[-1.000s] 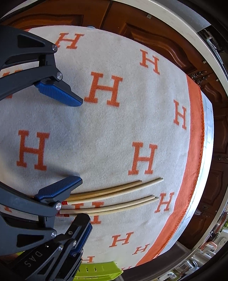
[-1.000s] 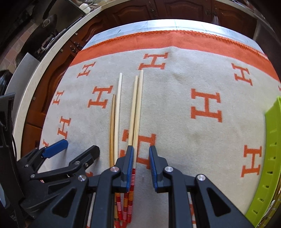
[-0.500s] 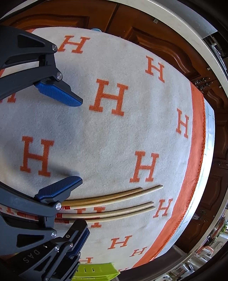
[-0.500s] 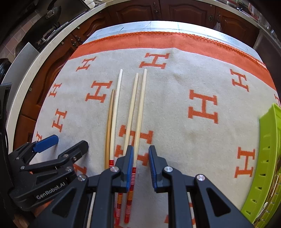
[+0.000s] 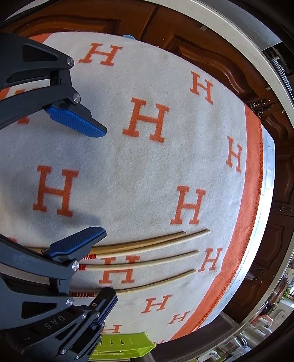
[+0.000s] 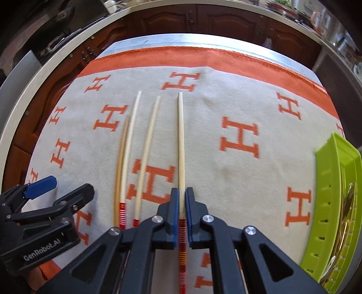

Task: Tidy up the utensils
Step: 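Close the right gripper on one red-tipped wooden chopstick, then carry the chopstick in the right gripper into the green tray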

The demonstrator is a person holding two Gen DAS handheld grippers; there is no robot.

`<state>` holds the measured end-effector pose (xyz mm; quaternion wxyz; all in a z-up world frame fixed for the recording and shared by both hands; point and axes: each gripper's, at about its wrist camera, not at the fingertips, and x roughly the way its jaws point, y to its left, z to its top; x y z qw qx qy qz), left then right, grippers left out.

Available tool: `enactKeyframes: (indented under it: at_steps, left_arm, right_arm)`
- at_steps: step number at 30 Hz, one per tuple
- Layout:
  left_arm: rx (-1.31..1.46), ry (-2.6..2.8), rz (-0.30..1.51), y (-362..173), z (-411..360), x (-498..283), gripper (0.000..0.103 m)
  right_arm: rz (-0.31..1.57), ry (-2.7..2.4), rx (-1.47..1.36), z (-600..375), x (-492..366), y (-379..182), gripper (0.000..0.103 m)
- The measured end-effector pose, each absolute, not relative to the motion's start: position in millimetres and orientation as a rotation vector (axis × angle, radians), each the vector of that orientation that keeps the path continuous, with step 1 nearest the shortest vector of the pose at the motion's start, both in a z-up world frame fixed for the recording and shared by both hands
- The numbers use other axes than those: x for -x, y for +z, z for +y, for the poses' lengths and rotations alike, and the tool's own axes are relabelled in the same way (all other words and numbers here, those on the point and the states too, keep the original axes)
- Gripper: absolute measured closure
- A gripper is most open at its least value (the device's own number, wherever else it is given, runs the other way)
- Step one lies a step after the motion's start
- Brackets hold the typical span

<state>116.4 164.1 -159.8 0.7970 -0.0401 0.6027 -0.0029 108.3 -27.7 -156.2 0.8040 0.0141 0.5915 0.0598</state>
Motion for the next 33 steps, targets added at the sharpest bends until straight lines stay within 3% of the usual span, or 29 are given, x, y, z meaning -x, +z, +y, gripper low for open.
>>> enactKeyframes:
  at_steps: [27, 28, 30, 31, 32, 33]
  left_arm:
    - [-0.001, 0.054, 1.301, -168, 118, -103, 0.023]
    - [-0.001, 0.056, 1.296, -168, 118, -101, 0.027]
    - [0.004, 0.039, 1.268, -165, 113, -98, 0.042]
    - [-0.007, 0.030, 1.253, -162, 109, -97, 0.065]
    - [-0.025, 0.012, 1.237, -160, 103, -95, 0.098]
    - [-0.043, 0.006, 1.233, -159, 97, -93, 0.097]
  right_arm:
    - [1.300, 0.080, -0.141, -77, -71, -150, 0.098]
    - [1.300, 0.081, -0.136, -77, -70, -150, 0.098]
    - [1.301, 0.081, -0.125, -76, -70, -151, 0.098]
    - [1.303, 0.084, -0.125, -76, -69, -152, 0.098]
    - [1.304, 0.086, -0.127, -77, -69, -153, 0.098]
    - [1.302, 0.089, -0.135, -78, -68, -153, 0.098]
